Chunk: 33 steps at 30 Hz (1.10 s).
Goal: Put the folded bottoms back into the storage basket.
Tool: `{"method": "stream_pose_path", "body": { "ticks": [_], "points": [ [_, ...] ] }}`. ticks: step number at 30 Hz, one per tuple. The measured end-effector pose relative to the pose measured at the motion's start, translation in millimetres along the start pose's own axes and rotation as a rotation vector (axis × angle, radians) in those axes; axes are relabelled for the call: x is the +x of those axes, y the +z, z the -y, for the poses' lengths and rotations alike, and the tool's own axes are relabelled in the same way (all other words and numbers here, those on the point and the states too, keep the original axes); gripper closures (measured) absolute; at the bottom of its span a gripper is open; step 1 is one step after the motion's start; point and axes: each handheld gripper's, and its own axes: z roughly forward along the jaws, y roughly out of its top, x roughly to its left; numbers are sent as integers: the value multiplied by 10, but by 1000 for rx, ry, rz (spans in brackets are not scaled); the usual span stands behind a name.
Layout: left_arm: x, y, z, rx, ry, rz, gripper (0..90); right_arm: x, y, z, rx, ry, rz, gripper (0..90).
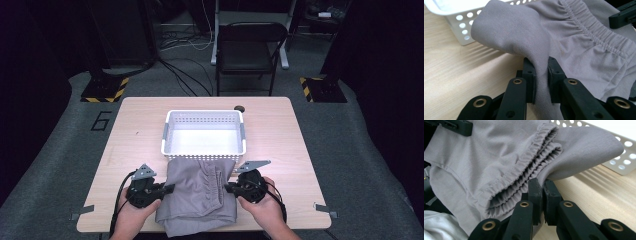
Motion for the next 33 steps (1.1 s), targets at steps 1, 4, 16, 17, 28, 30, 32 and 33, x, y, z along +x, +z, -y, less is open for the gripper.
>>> {"method": "stream_pose_path", "body": {
  "ticks": [1, 4, 16, 17, 28, 30, 32, 33],
  "points": [
    [6, -13, -21, 10, 11, 7, 800, -7, -6, -14, -6, -11, 3, 862],
    [-10, -33, -75, -1, 9, 2, 800, -1, -43, -62, -3, -11, 4, 862],
    [-12, -166, -329, -6, 36, 21, 800, -45, -188, -261, -10, -11, -14, 862],
    [-20, -168, -344, -11, 32, 18, 801, -47, -200, -280, -9, -17, -16, 862],
    [41, -197, -545, -26, 34, 23, 800, -91, -325, -509, -14, -46, -12, 862],
    [52, -200, -580, -21, 37, 20, 800, -106, -337, -534, -17, -31, -12, 862],
    [65, -196, -616, -18, 32, 22, 800, -139, -338, -552, -12, -36, -17, 862],
    [76, -190, -655, -16, 31, 19, 800, -155, -336, -571, -9, -22, -12, 862]
  ]
}}
